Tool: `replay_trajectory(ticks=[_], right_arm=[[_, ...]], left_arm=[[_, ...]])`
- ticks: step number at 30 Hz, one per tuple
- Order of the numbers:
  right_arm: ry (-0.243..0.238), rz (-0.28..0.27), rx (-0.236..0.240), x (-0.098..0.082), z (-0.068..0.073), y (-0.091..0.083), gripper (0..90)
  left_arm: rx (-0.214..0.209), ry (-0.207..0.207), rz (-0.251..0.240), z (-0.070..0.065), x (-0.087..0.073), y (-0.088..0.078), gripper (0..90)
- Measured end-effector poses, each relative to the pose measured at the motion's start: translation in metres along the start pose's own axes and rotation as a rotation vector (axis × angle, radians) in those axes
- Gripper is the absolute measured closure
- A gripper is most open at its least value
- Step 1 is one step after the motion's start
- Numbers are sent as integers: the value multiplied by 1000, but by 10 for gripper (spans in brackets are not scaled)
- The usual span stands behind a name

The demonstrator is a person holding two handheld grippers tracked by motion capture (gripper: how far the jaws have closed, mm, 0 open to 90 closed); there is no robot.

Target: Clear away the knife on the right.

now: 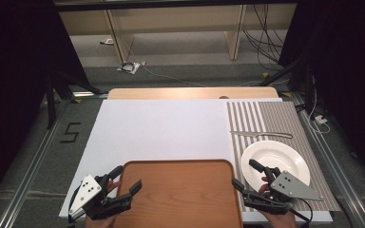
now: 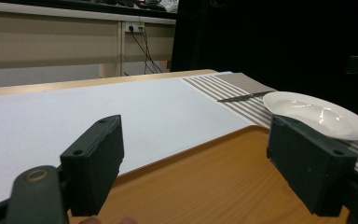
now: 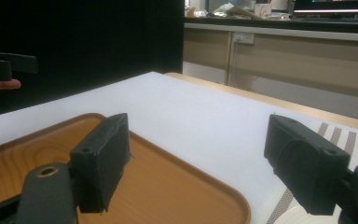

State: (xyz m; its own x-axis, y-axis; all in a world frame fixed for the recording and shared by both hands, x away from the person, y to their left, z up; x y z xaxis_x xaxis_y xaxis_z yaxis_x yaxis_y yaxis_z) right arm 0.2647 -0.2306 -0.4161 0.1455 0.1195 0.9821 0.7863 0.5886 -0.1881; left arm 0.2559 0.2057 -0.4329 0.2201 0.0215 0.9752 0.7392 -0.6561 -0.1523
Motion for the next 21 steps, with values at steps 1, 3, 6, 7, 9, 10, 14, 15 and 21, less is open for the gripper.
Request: replay_trajectory(ticks=[1, 3, 6, 7, 9, 10, 14, 15, 21], right_arm=[[-2, 0, 0, 0, 0, 0, 231], [-5, 0, 0, 0, 0, 0, 231], [-3, -1, -3, 0, -1, 0, 231], [-3, -1, -4, 0, -1, 0, 231], [-7, 0, -6, 1, -1, -1, 232], [-8, 0, -6, 1, -1, -1, 231], [-15, 4, -6, 1, -1, -1, 231], [-17, 5, -6, 1, -1, -1, 231], [-34, 14, -15, 2, -1, -1, 232]], left_arm=[[0, 0, 0, 0, 0, 0, 188], [0, -1, 0, 0, 0, 0, 188], [-1, -1, 0, 0, 0, 0, 188], [-1, 0, 0, 0, 0, 0, 187], [-1, 0, -1, 0, 0, 0, 188], [-1, -1, -1, 0, 0, 0, 188], [-1, 0, 0, 0, 0, 0, 188], [-1, 0, 0, 0, 0, 0, 187], [0, 0, 0, 0, 0, 0, 187]])
Point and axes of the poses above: each handheld gripper's, and its own axes: y roughly forward along the jaws, x roughly out of its top, z roughly to its left, the point moved 1 cm from there along y, roughly forward along the jaws, and after that the axes turned 4 degrees about -x, right-handed, at the moved point
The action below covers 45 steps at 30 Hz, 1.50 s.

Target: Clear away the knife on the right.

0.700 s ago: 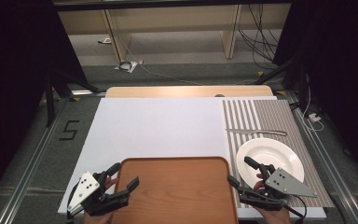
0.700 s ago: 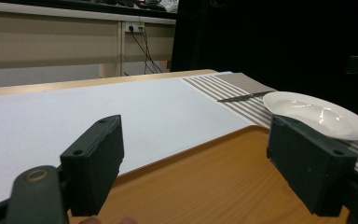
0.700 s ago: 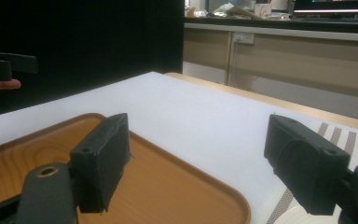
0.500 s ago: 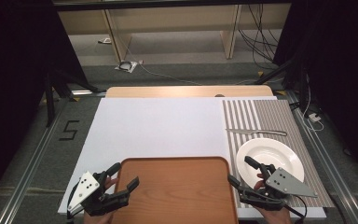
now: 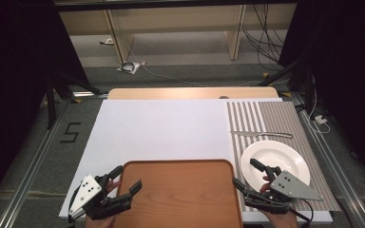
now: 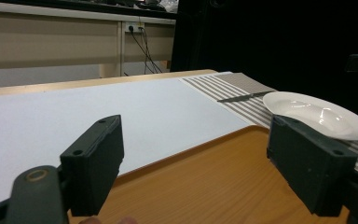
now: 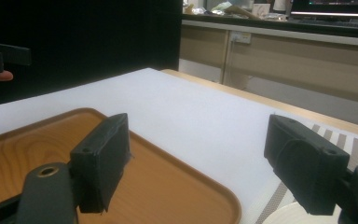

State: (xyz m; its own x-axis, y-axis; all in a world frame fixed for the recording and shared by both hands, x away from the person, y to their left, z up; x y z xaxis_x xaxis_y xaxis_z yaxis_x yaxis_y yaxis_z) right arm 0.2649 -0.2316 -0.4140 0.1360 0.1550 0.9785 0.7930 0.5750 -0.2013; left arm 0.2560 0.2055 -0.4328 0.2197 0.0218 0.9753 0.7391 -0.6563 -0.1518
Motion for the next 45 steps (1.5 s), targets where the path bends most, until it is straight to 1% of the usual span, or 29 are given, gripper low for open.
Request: replay_trajectory(ticks=[5, 13, 18, 19, 20, 21, 24, 27, 28, 29, 30, 31, 33, 36, 39, 45], right_arm=[[-10, 6, -8, 2, -2, 0, 235], [-21, 42, -30, 6, -9, 1, 235], [-58, 63, -62, 11, -15, 2, 233], [-61, 76, -67, 12, -15, 2, 233], [-61, 76, -67, 12, -15, 2, 233], [-90, 96, -83, 12, -18, 4, 233], [-107, 115, -90, 15, -22, 7, 233], [-124, 144, -108, 19, -30, 9, 233], [-126, 154, -113, 22, -35, 10, 233], [-126, 154, -113, 22, -35, 10, 233], [-129, 160, -118, 23, -38, 10, 234], [-128, 173, -131, 27, -48, 13, 241], [-128, 196, -143, 29, -56, 16, 234], [-127, 235, -144, 33, -67, 21, 229], [-133, 257, -145, 37, -76, 23, 229], [-130, 319, -159, 36, -92, 33, 228]], left_arm=[[0, 0, 1, 0, 0, 0, 187], [2, 1, 2, 0, 0, 0, 187], [5, -2, 2, 1, 0, 0, 187], [5, -2, 2, 1, 0, 1, 187], [5, -2, 2, 1, 0, 1, 187], [6, -1, 2, 1, 0, 1, 187], [8, -2, 2, 1, 0, 1, 187], [10, -2, 2, 1, -1, 1, 187], [12, -3, 2, 1, -1, 0, 187], [12, -3, 2, 1, -1, 0, 187], [13, -3, 1, 2, -1, 0, 187], [15, -5, 0, 2, -1, 1, 187], [19, -11, -2, 3, -1, 0, 187], [20, -9, -2, 3, -1, 0, 187], [19, -10, -2, 3, -1, 0, 187], [19, -7, -2, 3, -1, 0, 187]])
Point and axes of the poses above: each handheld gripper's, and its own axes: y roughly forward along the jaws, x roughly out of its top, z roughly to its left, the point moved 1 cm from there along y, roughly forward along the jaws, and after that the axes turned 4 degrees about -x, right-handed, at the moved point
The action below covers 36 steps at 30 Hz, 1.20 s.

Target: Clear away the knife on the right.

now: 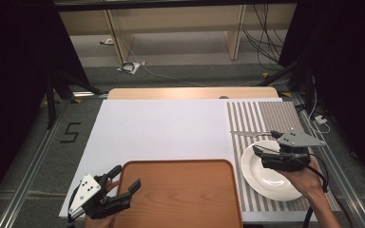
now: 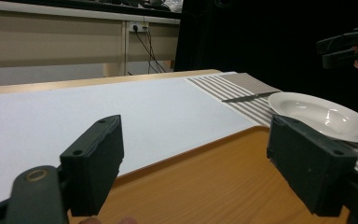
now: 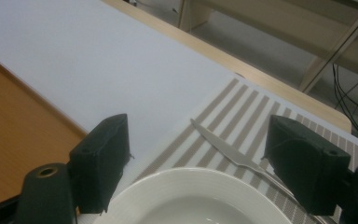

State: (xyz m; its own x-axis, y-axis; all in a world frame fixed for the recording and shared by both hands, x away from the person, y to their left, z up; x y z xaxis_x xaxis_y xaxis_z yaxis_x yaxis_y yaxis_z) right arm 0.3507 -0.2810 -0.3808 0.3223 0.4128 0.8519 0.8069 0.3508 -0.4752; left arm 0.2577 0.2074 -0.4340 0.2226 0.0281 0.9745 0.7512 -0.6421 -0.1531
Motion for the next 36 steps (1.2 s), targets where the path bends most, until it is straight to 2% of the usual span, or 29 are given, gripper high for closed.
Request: replay_trajectory(ticks=[10, 17, 20, 28, 36], right_arm=[[21, 95, -38, 6, -33, 16, 224], [13, 158, -64, 7, -49, 29, 227], [9, 194, -61, 7, -55, 35, 229], [-16, 354, -60, 6, -77, 63, 239], [-14, 517, -39, 1, -98, 97, 247]], left_arm=[[-4, -3, -2, 0, 0, 0, 187], [-3, -4, -2, 0, 0, 0, 187], [-3, -4, -3, 0, 0, 0, 187], [-3, -3, 1, 0, 0, 1, 187], [-4, -4, 0, 0, 0, 1, 187]])
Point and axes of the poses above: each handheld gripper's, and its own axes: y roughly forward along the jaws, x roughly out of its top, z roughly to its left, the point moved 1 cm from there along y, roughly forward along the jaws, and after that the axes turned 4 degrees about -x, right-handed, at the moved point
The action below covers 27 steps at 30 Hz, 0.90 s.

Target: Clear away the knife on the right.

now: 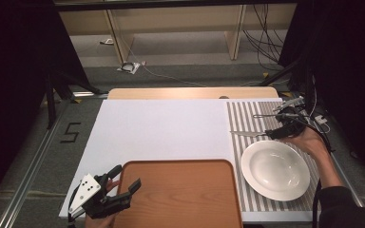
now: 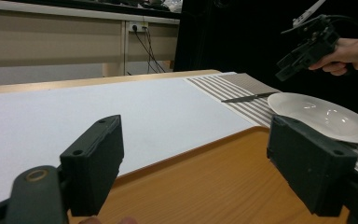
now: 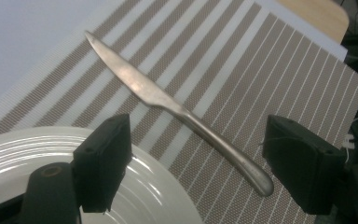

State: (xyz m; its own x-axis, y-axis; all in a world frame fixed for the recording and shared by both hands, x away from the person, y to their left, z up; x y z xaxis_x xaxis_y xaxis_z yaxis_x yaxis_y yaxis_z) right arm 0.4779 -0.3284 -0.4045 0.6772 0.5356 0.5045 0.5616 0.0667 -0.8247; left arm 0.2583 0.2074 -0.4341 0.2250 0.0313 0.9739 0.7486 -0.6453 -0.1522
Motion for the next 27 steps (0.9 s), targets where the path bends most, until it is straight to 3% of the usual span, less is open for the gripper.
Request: replay_trajectory(ticks=[7, 17, 18, 27], right_arm=[[-16, 144, 16, 8, -12, 29, 253], [-26, 243, 34, 18, -19, 52, 275], [-45, 272, 26, 19, -18, 57, 287], [-101, 339, -8, 20, -14, 70, 321]], left_arm=[[-5, 0, -4, -1, 1, 0, 187], [-8, -3, -4, -1, 1, 0, 186], [-10, -3, -5, -1, 1, 0, 187], [-13, -3, -4, -1, 1, 0, 187]])
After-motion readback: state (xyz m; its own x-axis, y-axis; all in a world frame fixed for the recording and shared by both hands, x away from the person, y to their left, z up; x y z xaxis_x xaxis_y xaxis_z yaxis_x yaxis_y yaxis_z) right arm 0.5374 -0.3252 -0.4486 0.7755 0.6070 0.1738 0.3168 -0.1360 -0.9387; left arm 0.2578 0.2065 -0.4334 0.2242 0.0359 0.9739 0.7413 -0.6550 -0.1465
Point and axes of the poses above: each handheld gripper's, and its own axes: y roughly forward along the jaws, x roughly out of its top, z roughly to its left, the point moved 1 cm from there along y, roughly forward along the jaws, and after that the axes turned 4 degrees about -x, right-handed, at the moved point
